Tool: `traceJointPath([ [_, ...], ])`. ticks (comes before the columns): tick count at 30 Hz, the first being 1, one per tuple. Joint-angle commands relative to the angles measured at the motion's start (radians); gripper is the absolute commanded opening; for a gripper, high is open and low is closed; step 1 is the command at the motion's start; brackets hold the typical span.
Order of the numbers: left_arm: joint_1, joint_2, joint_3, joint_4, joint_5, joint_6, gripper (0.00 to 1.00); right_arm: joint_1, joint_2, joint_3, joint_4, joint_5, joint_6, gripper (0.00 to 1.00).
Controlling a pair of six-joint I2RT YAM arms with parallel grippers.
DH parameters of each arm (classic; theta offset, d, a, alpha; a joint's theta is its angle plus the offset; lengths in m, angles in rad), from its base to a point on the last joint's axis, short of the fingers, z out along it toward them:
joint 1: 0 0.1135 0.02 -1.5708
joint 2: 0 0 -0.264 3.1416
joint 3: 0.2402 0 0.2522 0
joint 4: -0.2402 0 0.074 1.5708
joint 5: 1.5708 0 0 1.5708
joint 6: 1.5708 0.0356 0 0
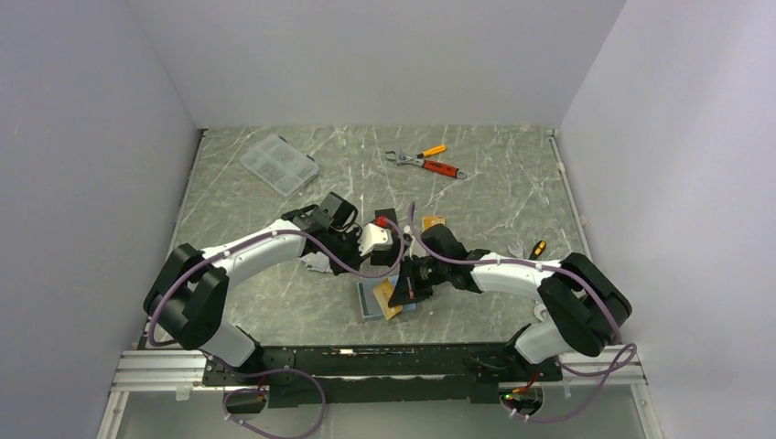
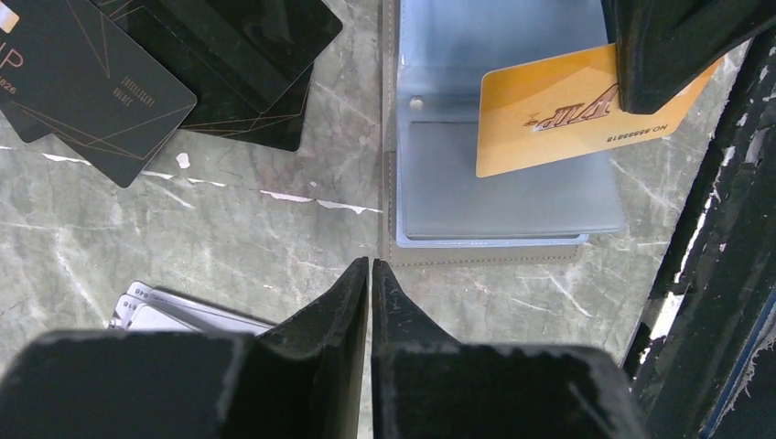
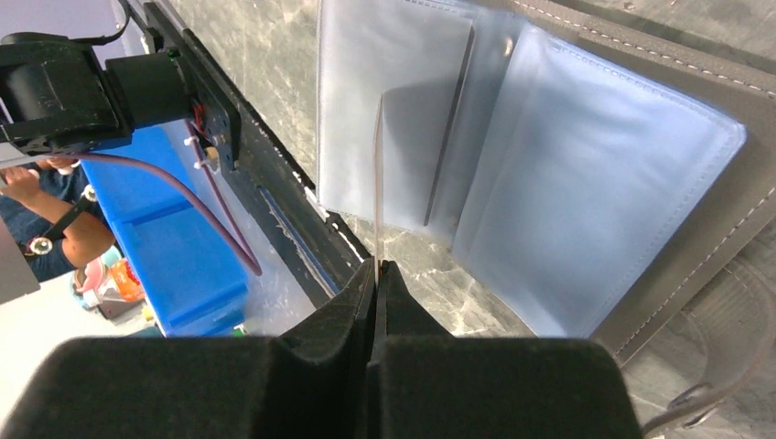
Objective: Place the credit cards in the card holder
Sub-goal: Turn over the card slot in the card holder.
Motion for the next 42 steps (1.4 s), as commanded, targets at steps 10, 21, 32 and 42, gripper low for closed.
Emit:
traceJointPath([
  [10,-0.139,0.019,0.012,0.031,0.014,0.05,0.12,0.003,0.103,0.024,0.079,-0.032,-0.022,0.0],
  [21,-0.216,0.036,-0.129,0.099,-0.113,0.112,0.09,-0.07,0.072,-0.002,0.087,-0.065,-0.027,0.0],
  [32,-0.242,0.054,-0.145,0.117,-0.24,0.139,0.07,-0.119,0.084,-0.02,0.068,-0.083,-0.063,0.0],
  [42,-0.244,0.06,-0.144,0.095,-0.275,0.147,0.05,-0.12,0.107,-0.024,0.062,-0.127,-0.084,0.0],
])
